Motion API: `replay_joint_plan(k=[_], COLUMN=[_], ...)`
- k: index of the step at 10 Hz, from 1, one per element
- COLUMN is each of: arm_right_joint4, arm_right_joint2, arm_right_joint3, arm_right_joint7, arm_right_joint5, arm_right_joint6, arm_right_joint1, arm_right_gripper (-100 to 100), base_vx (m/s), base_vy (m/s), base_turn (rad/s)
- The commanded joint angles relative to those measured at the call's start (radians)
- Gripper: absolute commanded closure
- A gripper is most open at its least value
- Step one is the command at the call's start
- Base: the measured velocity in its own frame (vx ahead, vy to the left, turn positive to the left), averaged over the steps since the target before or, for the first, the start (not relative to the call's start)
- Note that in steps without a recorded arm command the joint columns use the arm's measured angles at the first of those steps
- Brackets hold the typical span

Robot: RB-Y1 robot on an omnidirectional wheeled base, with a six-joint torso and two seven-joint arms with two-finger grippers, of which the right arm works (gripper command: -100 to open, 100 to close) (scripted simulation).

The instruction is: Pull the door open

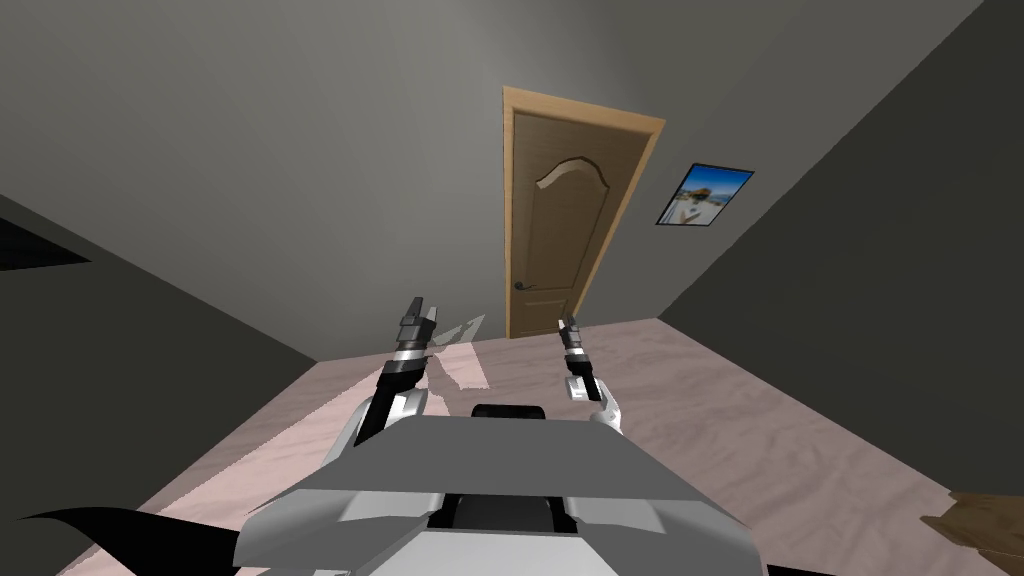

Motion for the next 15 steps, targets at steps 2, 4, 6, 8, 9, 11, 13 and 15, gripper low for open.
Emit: replay_joint_plan(k=[2, 4, 6, 8, 9, 11, 13, 15], arm_right_joint4=[0.078, 0.141, 0.206, 0.237, 0.268, 0.328, 0.388, 0.446], arm_right_joint2=[-0.011, -0.021, -0.031, -0.036, -0.040, -0.050, -0.058, -0.067], arm_right_joint3=[0.010, 0.016, 0.022, 0.025, 0.028, 0.034, 0.040, 0.046], arm_right_joint7=[-0.001, -0.002, -0.004, -0.005, -0.006, -0.007, -0.009, -0.010], arm_right_joint5=[-0.005, -0.009, -0.014, -0.016, -0.018, -0.023, -0.027, -0.031], arm_right_joint6=[-0.002, -0.006, -0.010, -0.013, -0.015, -0.019, -0.023, -0.027], arm_right_joint1=[-0.037, -0.068, -0.099, -0.114, -0.129, -0.159, -0.187, -0.215], arm_right_gripper=[-100, -100, -100, -100, -100, -100, -100, -100], base_vx=[0.115, 0.111, 0.097, 0.087, 0.054, 0.087, 0.105, 0.114], base_vy=[0.035, 0.044, 0.041, 0.033, 0.017, 0.028, 0.033, 0.035], base_turn=[0.040, 0.039, 0.041, 0.023, 0.019, 0.043, 0.037, 0.034])
